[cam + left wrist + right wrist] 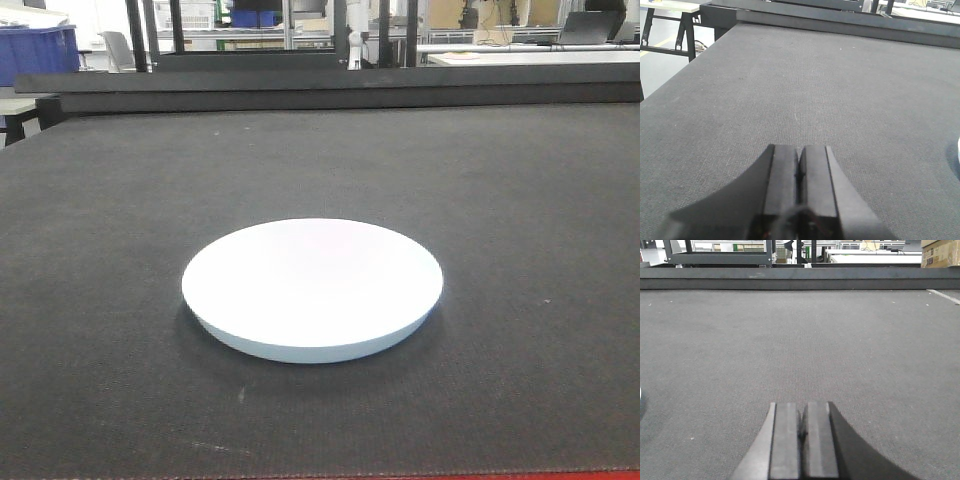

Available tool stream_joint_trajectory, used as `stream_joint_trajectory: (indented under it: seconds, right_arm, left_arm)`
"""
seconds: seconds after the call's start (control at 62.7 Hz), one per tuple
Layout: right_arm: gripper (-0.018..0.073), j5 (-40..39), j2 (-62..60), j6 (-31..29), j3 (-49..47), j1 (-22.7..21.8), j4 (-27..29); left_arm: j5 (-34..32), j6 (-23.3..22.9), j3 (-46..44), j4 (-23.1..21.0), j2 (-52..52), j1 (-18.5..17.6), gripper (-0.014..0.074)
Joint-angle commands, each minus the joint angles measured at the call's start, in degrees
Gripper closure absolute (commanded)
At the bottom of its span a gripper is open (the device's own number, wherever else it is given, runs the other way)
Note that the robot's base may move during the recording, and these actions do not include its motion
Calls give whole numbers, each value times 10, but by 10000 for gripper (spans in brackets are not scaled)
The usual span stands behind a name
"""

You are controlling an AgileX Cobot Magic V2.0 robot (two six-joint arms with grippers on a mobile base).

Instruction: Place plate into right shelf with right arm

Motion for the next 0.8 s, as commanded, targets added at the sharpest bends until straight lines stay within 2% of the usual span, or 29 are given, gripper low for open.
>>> stream_joint_trajectory:
  seconds: [0.0, 0.128, 0.367, 0.495, 0.559, 0.686, 0.782]
  right_arm:
    - [501, -48, -8, 1, -5, -3, -1]
    - [501, -53, -8, 1, -5, -3, -1]
    - [501, -174, -8, 5, -5, -3, 0]
    - [501, -202, -8, 93, -14, -3, 4]
    - [501, -176, -7, 111, -53, -2, -7]
    - [501, -14, 27, 111, -213, 10, -119]
    - [501, 106, 105, 111, -331, 31, -111]
  left_arm:
    - [-48, -3, 6, -1, -2, -4, 643]
    - [-48, -3, 6, -1, -2, -4, 643]
    - [-48, -3, 6, -1, -2, -4, 643]
    - [-48, -3, 6, -1, -2, -4, 643]
    - [-48, -3, 6, -1, -2, -4, 643]
    - [-48, -3, 6, -1, -2, -4, 643]
    - [-48, -3, 6, -1, -2, -4, 643]
